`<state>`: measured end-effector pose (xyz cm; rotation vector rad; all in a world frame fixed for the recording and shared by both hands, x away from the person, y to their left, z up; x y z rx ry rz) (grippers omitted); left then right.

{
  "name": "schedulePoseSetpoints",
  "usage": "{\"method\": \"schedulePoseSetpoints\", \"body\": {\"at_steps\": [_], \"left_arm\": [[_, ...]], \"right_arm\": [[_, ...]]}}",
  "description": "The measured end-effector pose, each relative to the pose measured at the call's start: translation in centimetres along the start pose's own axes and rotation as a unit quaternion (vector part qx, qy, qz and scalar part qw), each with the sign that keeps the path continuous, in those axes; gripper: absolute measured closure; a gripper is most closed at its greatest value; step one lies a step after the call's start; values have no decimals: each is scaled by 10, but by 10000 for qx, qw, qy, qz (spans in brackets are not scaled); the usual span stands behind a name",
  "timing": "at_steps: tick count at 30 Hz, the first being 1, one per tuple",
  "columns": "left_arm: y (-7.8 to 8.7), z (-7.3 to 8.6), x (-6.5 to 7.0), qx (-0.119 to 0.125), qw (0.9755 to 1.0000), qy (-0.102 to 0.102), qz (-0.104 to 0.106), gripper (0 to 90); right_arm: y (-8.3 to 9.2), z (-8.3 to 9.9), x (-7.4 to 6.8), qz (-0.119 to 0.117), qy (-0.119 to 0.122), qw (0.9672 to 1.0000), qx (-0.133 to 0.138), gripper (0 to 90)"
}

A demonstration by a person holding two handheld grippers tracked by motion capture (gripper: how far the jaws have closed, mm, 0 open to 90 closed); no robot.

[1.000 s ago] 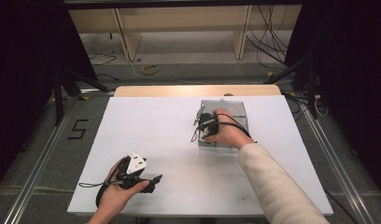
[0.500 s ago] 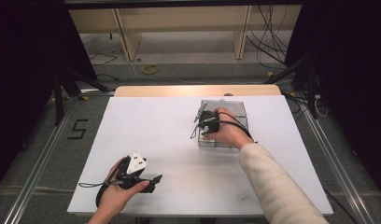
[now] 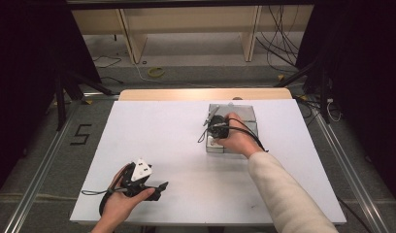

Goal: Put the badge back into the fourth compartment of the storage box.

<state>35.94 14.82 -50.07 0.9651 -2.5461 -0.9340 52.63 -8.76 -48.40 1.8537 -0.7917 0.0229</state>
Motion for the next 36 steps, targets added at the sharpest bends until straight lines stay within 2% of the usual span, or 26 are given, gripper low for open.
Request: {"method": "schedulePoseSetpoints", "body": {"at_steps": [2, 6, 9, 13, 19, 26, 30, 34, 36], "left_arm": [[0, 0, 0, -12, 10000, -9, 3, 172], [0, 0, 0, -25, 10000, -16, 0, 172], [-1, 0, 0, -34, 10000, -29, -7, 172], [-1, 0, 0, -44, 10000, -25, -9, 172], [-1, 1, 0, -40, 10000, -21, -10, 172], [0, 1, 0, -55, 10000, -2, -15, 172], [-1, 1, 0, -67, 10000, -20, -21, 172], [-1, 2, 0, -63, 10000, 1, -4, 172], [-1, 2, 0, -65, 10000, 5, -6, 172]], "right_arm": [[2, 3, 0, -30, -279, 9996, 105, 871], [6, 12, 1, -36, -633, 9974, 341, 835], [9, 19, 0, -110, -948, 9945, 420, 801], [13, 26, 1, -98, -1075, 9926, 553, 773], [20, 34, 0, -149, -1385, 9879, 683, 716], [35, 43, -1, -293, -1824, 9783, 934, 617], [44, 50, -3, -278, -1855, 9766, 1049, 555], [54, 57, -6, -319, -1969, 9727, 1184, 499], [57, 61, -8, -307, -1978, 9723, 1205, 470]]}}
Point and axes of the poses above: each handheld gripper's, and its own axes: y roughly backward along the jaws, z roughly out of its underside, x roughly to its right, the point moved 6 cm from there along -y, roughly forward along the jaws, and after that the axes turned 8 degrees about z, right-handed, at the moved point
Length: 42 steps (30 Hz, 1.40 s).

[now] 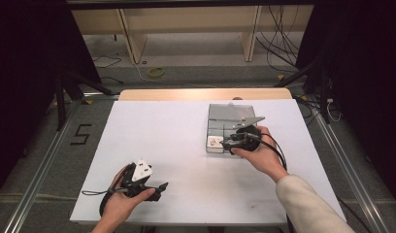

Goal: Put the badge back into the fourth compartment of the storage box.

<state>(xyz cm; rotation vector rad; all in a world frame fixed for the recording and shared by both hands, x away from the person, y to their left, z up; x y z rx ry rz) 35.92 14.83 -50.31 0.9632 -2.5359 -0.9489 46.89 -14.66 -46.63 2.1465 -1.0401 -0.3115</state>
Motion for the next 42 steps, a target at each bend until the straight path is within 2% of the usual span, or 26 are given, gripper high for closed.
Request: {"method": "schedulePoseSetpoints", "body": {"at_steps": [2, 11, 16, 24, 36, 42], "left_arm": [[0, 0, 0, -3, 10000, -2, -1, 172], [0, 1, -2, -12, 10000, -2, -25, 171], [0, 1, -2, -13, 10000, 4, -28, 171], [0, 1, -2, 5, 10000, 33, -38, 171], [0, 2, -2, -18, 10000, 38, -29, 171], [0, 3, -1, -26, 10000, 32, -19, 172]], "right_arm": [[3, 4, 1, -12, 0, 10000, 15, 453], [24, 21, 8, 34, -267, 9994, 239, 367], [35, 35, 8, -2, -280, 9990, 336, 332], [51, 53, 8, -42, -396, 9979, 518, 308], [69, 90, 7, 14, -419, 9976, 544, 281], [79, 103, 4, 39, -495, 9966, 652, 281]]}}
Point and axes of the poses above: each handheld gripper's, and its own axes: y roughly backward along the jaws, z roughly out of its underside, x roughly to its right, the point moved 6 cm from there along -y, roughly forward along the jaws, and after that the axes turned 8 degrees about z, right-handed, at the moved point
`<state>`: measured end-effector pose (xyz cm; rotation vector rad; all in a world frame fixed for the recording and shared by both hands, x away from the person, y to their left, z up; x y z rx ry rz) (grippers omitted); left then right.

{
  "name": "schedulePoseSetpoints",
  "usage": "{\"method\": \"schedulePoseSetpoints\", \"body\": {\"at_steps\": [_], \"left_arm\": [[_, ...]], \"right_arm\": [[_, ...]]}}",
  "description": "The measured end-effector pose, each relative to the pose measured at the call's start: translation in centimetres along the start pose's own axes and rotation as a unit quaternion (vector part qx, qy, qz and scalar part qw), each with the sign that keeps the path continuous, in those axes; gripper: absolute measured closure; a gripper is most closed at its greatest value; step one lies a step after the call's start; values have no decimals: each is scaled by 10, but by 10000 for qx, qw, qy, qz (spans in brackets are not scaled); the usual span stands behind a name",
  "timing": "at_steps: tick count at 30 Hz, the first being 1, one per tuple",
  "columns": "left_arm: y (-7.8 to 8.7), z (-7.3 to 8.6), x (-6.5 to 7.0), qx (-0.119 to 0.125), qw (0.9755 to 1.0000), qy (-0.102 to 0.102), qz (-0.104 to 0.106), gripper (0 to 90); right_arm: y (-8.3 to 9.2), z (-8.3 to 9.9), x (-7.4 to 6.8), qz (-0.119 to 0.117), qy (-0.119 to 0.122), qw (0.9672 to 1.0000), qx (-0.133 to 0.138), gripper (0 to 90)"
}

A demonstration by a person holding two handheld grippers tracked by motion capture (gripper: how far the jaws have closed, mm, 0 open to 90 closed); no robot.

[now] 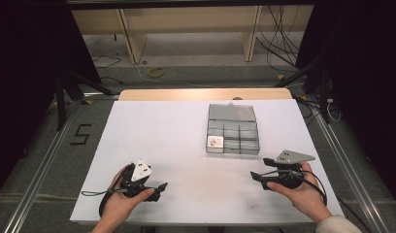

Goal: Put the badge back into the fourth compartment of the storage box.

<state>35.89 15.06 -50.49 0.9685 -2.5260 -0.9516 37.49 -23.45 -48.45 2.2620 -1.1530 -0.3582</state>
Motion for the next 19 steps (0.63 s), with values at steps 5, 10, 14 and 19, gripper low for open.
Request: {"method": "schedulePoseSetpoints", "body": {"at_steps": [5, 10, 14, 19], "left_arm": [[-1, -1, 1, -11, 10000, -21, 20, 172], [-1, -1, 0, -10, 10000, -16, 25, 172], [-2, -1, 0, -19, 10000, -30, 30, 172], [-3, -3, 1, -28, 10000, -45, 51, 172]], "right_arm": [[8, 6, 1, 14, -72, 10000, 48, 264], [10, 11, 3, 71, -75, 9999, -17, 258], [9, 11, 3, 64, -78, 9999, -26, 256], [7, 14, 3, 46, -76, 9999, -59, 252]]}}
Point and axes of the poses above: each handheld gripper's, and its own axes: y roughly backward along the jaws, z roughly out of its underside, x roughly to its right, the point moved 6 cm from there along -y, roughly forward along the jaws, and after that the axes turned 8 degrees about z, right-handed, at the moved point
